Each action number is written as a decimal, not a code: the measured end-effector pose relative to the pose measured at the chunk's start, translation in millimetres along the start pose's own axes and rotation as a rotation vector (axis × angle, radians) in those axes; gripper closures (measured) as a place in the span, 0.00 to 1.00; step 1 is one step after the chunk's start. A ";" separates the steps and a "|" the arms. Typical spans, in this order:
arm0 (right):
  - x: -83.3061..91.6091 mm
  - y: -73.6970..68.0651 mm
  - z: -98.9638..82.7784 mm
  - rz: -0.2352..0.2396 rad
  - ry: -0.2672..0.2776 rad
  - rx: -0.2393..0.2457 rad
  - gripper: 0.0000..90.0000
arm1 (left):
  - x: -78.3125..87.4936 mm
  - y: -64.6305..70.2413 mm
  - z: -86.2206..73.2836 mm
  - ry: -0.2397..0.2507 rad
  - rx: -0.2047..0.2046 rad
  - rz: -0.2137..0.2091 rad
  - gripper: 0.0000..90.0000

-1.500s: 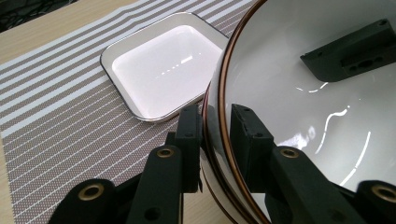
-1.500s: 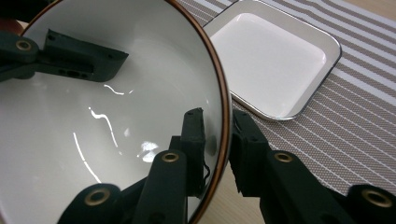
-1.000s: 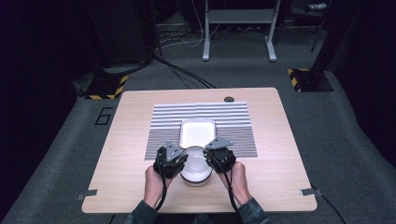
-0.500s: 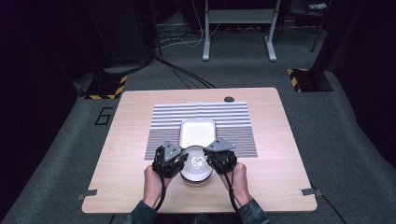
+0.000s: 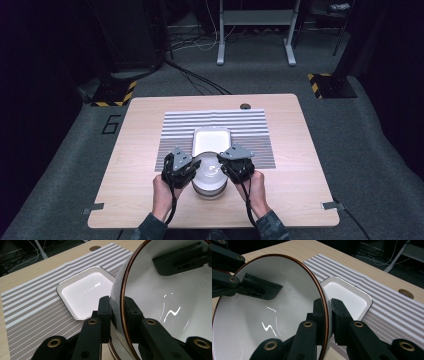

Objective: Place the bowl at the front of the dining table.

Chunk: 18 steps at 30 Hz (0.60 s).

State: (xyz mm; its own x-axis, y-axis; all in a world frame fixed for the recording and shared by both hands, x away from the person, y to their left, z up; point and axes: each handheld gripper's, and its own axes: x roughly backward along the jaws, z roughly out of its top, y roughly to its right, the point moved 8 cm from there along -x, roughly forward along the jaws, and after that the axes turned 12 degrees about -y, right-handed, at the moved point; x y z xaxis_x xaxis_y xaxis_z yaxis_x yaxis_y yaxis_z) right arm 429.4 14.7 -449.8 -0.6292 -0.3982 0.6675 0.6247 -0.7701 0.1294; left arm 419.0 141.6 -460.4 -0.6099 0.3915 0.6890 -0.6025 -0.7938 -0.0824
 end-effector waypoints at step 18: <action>6.4 11.3 25.6 -0.015 0.025 0.028 0.92 | 7.6 -14.0 25.4 0.041 0.006 -0.020 0.87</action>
State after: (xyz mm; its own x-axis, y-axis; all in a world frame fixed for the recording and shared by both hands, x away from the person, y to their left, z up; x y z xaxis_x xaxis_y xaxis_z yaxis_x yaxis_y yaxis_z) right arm 444.3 16.3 -425.3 -0.6493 -0.3995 0.6472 0.6276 -0.7620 0.1593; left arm 435.9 143.9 -435.7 -0.6181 0.4259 0.6607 -0.6118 -0.7885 -0.0640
